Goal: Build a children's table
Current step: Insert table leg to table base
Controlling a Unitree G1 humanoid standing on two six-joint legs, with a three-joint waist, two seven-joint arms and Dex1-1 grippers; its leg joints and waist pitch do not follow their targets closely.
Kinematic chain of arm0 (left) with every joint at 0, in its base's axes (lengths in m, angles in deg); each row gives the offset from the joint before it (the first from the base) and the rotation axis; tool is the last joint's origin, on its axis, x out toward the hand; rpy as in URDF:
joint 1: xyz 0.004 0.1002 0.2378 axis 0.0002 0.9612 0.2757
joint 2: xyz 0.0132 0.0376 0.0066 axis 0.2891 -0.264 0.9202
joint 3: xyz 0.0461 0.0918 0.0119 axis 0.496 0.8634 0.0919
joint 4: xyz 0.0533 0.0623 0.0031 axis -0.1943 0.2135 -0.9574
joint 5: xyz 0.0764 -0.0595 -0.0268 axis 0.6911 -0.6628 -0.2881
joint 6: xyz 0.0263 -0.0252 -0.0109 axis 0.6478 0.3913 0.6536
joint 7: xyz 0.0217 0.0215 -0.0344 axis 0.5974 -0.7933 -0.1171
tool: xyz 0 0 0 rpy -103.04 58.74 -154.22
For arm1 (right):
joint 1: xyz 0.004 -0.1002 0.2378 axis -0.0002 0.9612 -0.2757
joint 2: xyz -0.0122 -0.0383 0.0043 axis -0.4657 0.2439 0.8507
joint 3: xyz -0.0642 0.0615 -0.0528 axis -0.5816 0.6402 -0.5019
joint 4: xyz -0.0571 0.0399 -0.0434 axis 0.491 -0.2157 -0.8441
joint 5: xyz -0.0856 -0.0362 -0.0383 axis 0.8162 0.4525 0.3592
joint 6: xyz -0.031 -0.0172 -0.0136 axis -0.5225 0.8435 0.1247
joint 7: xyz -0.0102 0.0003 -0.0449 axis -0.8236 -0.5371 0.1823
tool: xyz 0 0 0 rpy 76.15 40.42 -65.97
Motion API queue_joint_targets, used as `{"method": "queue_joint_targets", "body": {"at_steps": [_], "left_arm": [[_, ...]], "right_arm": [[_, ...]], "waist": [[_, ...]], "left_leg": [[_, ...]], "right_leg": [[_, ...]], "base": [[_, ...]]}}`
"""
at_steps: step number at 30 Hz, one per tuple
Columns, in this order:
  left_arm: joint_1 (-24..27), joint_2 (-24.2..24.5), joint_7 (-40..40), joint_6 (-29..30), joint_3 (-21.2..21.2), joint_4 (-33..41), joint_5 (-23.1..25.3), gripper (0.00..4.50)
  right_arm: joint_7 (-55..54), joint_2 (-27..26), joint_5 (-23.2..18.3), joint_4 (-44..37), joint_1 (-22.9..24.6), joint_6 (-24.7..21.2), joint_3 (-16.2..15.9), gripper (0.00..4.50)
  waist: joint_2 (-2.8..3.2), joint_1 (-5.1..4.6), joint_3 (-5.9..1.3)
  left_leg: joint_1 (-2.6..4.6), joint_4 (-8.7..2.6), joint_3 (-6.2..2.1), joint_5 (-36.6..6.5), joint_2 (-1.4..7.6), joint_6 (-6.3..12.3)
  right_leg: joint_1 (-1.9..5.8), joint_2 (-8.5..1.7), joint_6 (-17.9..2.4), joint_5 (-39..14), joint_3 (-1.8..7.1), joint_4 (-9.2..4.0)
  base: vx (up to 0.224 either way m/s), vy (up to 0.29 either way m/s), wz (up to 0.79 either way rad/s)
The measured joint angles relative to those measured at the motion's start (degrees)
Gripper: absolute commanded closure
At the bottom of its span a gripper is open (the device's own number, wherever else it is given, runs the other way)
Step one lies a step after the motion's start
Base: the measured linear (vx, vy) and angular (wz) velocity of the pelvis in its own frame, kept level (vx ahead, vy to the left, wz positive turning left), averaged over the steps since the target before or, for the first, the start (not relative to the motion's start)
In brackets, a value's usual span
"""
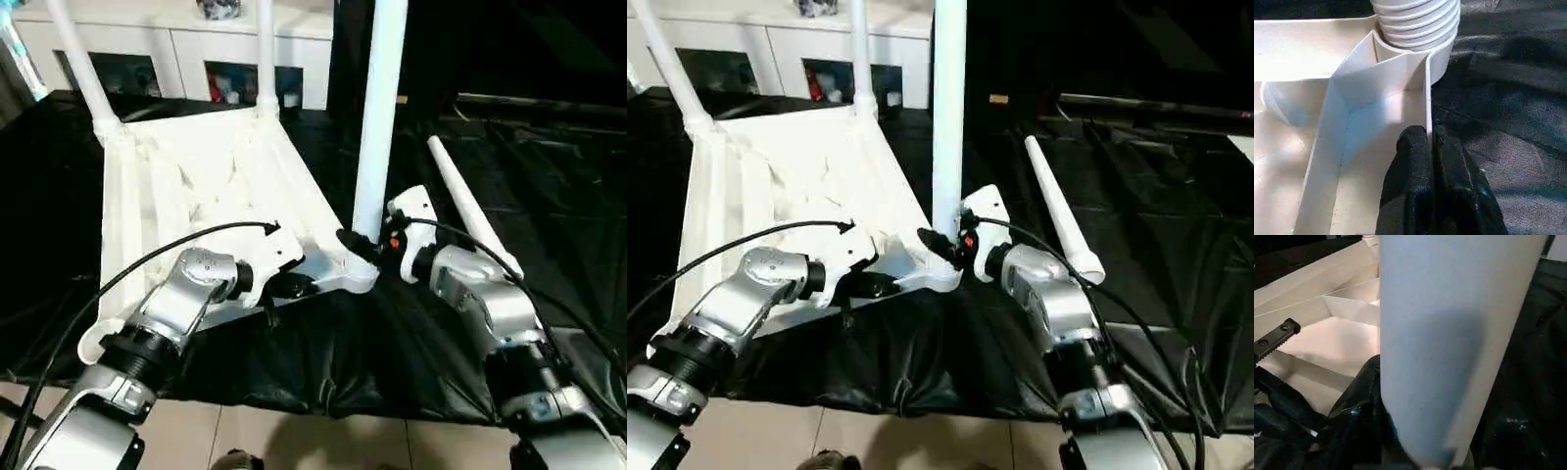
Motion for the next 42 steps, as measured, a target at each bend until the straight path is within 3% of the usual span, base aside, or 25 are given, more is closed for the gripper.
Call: {"method": "queue_joint_targets", "body": {"at_steps": [11, 14, 21, 31, 42], "left_arm": [[-0.05, -0.33, -0.47, -0.33, -0.28, -0.67, 0.29, 4.5], [-0.12, -0.68, -0.63, -0.33, -0.29, -1.1, 0.3, 4.5], [-0.12, -1.17, -0.56, -0.33, -0.38, -1.47, 0.38, 4.5], [-0.11, -1.68, -0.55, -0.33, -0.38, -1.54, 0.8, 4.5], [-0.11, -1.09, -1.7, -1.25, -0.38, -1.94, 0.96, 4.5]], "right_arm": [[1.38, -1.12, -1.64, 4.39, 0.18, 3.66, 2.56, 2.59], [1.64, -2.29, -3.84, 4.84, 2.23, 5.77, 5.21, 2.59], [1.61, -4.36, -6.3, 6.43, 5.25, 11.57, 8.01, 2.59], [-0.31, -4.85, -3.44, 3.36, 9.24, 17.24, 6.11, 2.6], [2.3, -1.29, 1.45, 1.23, 7.46, 15.29, 1.13, 2.6]], "waist": [[0.12, 0.04, -0.1], [0.35, 0.16, -0.29], [0.57, 0.23, -0.44], [0.66, 0.56, -0.5], [0.41, 0.01, -0.6]], "left_leg": [[0.0, 0.01, -0.01, 0.0, 0.0, 0.01], [0.0, 0.0, -0.01, -0.01, -0.01, 0.01], [0.0, 0.0, -0.02, -0.01, -0.03, 0.02], [0.0, -0.07, -0.02, -0.02, -0.06, 0.04], [0.0, -0.15, -0.03, -0.02, -0.07, 0.04]], "right_leg": [[0.04, 0.0, 0.0, 0.0, 0.0, 0.0], [0.09, -0.01, 0.02, -0.01, 0.01, -0.07], [0.16, -0.03, 0.02, -0.02, -0.02, -0.16], [0.27, -0.03, 0.07, -0.05, 0.01, -0.32], [0.26, -0.03, 0.38, -0.24, -0.01, -0.43]], "base": [[0.0, 0.0, 0.0], [0.0, 0.0, 0.0], [0.0, 0.0, 0.0], [0.0, 0.0, 0.0], [0.0, 0.0, 0.0]]}}
